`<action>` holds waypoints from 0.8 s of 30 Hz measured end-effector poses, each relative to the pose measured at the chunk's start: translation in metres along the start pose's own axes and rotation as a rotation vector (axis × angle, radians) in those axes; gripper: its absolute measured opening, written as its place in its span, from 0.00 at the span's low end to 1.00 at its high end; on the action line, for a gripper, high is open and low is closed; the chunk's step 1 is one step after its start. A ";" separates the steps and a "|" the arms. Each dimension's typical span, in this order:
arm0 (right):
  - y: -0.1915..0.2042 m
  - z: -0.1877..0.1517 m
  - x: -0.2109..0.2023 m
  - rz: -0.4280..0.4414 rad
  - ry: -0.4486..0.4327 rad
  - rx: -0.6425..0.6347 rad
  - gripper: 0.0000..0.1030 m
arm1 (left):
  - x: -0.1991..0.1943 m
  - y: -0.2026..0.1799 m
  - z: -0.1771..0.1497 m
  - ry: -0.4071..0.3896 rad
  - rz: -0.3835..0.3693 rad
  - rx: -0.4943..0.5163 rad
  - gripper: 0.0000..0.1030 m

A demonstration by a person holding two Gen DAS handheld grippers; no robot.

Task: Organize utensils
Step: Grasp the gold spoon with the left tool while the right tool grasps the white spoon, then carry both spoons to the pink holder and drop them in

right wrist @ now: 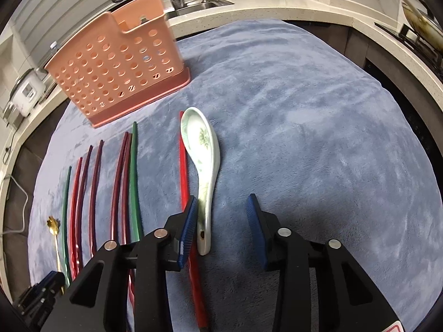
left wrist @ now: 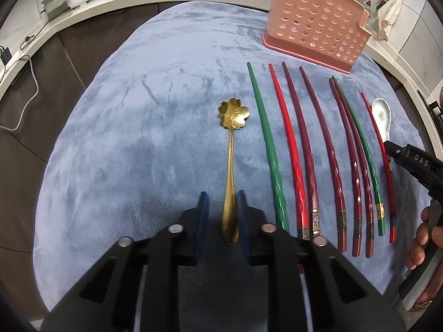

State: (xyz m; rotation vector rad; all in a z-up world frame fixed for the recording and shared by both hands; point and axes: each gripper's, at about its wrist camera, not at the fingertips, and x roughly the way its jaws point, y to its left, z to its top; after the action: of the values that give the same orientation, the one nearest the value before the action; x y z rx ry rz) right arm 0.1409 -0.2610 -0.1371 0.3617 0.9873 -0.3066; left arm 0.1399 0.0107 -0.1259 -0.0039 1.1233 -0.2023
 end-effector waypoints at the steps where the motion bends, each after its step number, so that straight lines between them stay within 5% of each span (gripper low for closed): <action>1: 0.000 -0.002 0.000 -0.007 -0.001 -0.011 0.24 | 0.000 0.001 -0.001 0.000 -0.002 -0.001 0.11; 3: -0.003 -0.006 -0.002 0.000 0.001 -0.016 0.15 | -0.001 0.005 -0.002 0.004 -0.019 -0.011 0.08; 16: -0.017 -0.018 -0.043 0.011 -0.046 -0.019 0.09 | -0.021 0.016 -0.010 -0.004 -0.042 -0.018 0.01; 24: -0.030 -0.011 -0.083 0.015 -0.115 -0.015 0.07 | -0.062 0.009 -0.001 -0.116 0.034 0.073 0.01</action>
State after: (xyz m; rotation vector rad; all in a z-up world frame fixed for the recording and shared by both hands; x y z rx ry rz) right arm 0.0771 -0.2756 -0.0765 0.3340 0.8736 -0.3023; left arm 0.1149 0.0297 -0.0722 0.0676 0.9990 -0.2099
